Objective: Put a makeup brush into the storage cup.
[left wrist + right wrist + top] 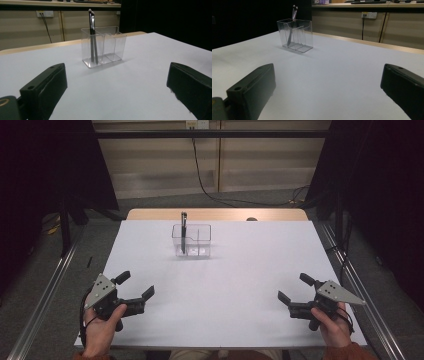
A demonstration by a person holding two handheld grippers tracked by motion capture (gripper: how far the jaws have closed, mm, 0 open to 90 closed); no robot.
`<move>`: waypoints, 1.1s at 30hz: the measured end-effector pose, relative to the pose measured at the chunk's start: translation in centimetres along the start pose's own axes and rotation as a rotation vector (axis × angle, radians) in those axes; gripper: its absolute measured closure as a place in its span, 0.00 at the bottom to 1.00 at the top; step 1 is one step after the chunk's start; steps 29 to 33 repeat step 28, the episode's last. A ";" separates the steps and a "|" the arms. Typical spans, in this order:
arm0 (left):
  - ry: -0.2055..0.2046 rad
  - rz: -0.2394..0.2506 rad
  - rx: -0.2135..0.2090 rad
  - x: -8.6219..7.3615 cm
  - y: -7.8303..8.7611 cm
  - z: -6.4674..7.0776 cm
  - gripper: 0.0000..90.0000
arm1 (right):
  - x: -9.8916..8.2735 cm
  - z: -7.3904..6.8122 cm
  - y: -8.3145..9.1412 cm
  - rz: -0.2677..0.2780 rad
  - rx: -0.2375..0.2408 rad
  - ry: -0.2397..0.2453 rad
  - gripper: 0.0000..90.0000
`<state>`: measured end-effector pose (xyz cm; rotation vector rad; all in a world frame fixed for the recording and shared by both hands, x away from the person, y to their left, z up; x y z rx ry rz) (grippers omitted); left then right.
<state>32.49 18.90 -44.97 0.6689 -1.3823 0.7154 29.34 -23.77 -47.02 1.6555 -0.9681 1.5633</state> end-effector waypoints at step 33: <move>0.002 0.002 0.012 -0.8 1.4 0.4 0.03 | 0.4 0.4 1.0 0.014 -0.017 0.005 0.00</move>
Point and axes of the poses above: each handheld gripper's, and its own axes: y roughly backward along the jaws, x roughly out of its top, z roughly to its right, the point moved 10 cm from there along -y, roughly forward along the jaws, and after that the axes turned 14 degrees about z, right-handed, at the moved point
